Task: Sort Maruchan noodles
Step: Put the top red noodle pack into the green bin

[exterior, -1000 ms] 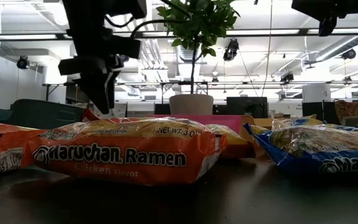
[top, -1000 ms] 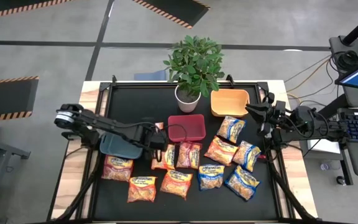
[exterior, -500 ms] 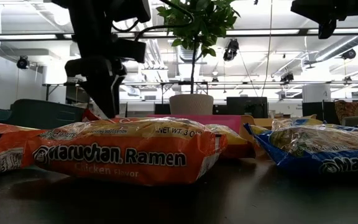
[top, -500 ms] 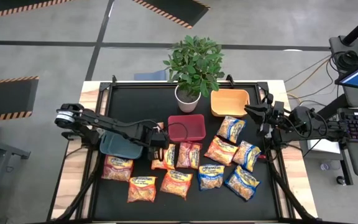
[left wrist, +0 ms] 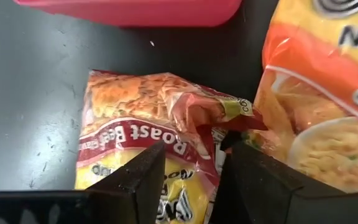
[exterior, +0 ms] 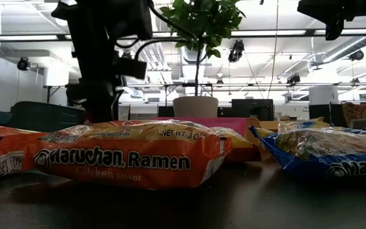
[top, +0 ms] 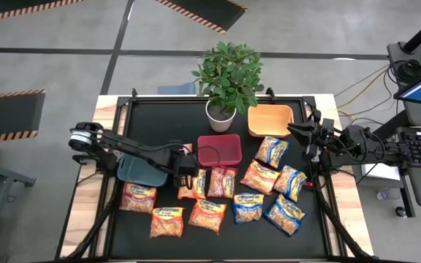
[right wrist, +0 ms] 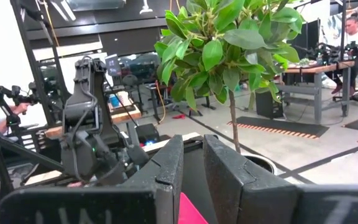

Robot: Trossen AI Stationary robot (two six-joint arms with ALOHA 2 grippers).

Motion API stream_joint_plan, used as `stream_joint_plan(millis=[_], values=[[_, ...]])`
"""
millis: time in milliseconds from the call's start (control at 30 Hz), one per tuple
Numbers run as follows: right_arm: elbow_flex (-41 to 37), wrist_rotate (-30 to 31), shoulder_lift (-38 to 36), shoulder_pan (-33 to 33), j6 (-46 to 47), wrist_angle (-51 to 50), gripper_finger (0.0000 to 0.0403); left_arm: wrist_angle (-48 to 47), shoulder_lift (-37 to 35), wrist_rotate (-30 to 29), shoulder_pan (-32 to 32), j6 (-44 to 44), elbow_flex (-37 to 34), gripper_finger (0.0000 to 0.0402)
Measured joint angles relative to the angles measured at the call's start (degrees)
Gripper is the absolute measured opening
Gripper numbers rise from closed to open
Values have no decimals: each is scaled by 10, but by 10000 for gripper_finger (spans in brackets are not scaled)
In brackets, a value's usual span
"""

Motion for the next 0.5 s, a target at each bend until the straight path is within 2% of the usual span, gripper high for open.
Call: stream_joint_plan(millis=[300,400,500], values=[[0,0,0,0,-1,0,52,1,32,-1,0,0,0,160],[0,0,0,0,-1,0,52,1,36,-3,0,0,0,132],[0,0,0,0,-2,0,52,1,35,-3,0,0,0,79]])
